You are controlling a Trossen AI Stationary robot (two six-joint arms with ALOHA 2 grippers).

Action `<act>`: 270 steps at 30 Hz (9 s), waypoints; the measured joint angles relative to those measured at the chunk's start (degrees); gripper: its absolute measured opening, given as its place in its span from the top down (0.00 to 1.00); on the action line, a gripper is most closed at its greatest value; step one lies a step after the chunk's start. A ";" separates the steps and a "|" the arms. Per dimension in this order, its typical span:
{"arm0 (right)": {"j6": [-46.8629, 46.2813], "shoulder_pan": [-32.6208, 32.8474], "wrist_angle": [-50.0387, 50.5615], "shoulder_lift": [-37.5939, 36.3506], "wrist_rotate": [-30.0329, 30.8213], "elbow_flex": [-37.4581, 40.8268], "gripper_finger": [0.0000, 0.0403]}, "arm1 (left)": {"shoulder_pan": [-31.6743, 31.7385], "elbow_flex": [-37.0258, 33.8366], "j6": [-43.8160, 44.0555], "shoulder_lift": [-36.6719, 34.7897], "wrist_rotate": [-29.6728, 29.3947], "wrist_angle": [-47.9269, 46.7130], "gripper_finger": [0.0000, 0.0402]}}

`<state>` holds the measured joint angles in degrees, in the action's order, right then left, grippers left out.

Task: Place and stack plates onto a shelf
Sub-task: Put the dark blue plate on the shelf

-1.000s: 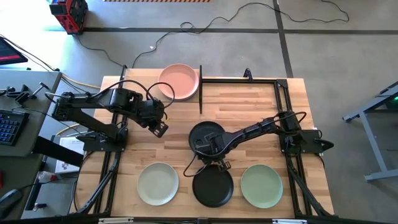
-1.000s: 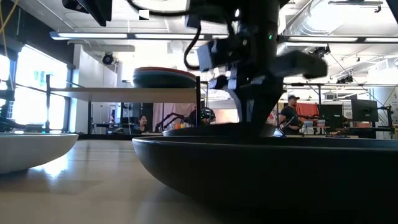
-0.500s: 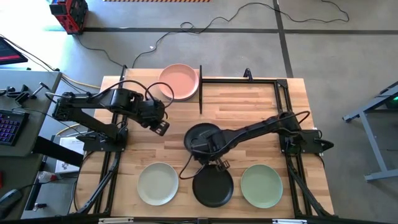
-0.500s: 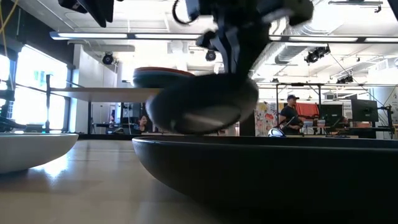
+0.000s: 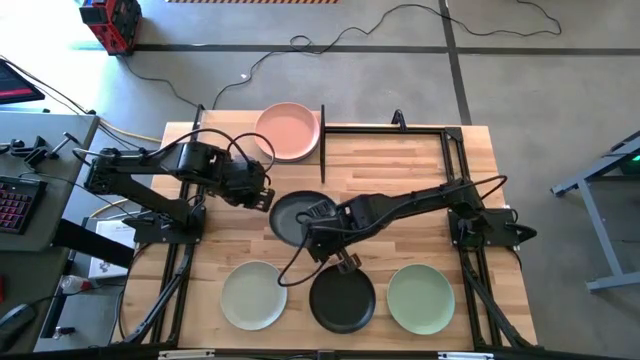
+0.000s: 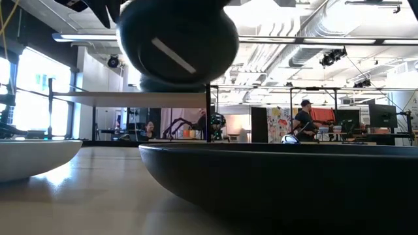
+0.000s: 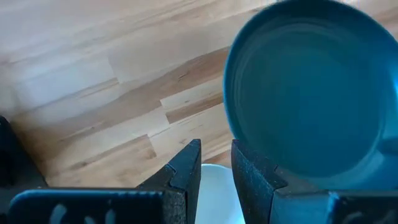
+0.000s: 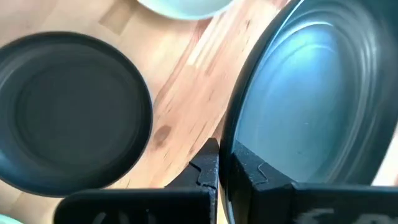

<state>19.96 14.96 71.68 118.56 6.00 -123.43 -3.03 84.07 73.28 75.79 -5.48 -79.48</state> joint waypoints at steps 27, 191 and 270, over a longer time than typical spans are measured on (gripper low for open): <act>5.55 0.92 2.91 -0.05 11.53 -4.54 1.00 | 0.61 0.02 2.63 1.95 0.22 5.02 0.81; -9.65 0.79 17.22 -0.04 11.87 -7.02 0.65 | 49.24 -15.13 -28.99 -8.83 -24.58 -6.33 0.77; -20.06 -14.75 -1.90 -3.48 14.42 -6.98 0.65 | 56.63 -15.13 -55.40 -19.32 -17.12 0.14 0.84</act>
<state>-0.10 0.21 69.78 115.09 20.42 -130.41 53.60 68.95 17.88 56.47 -22.59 -79.34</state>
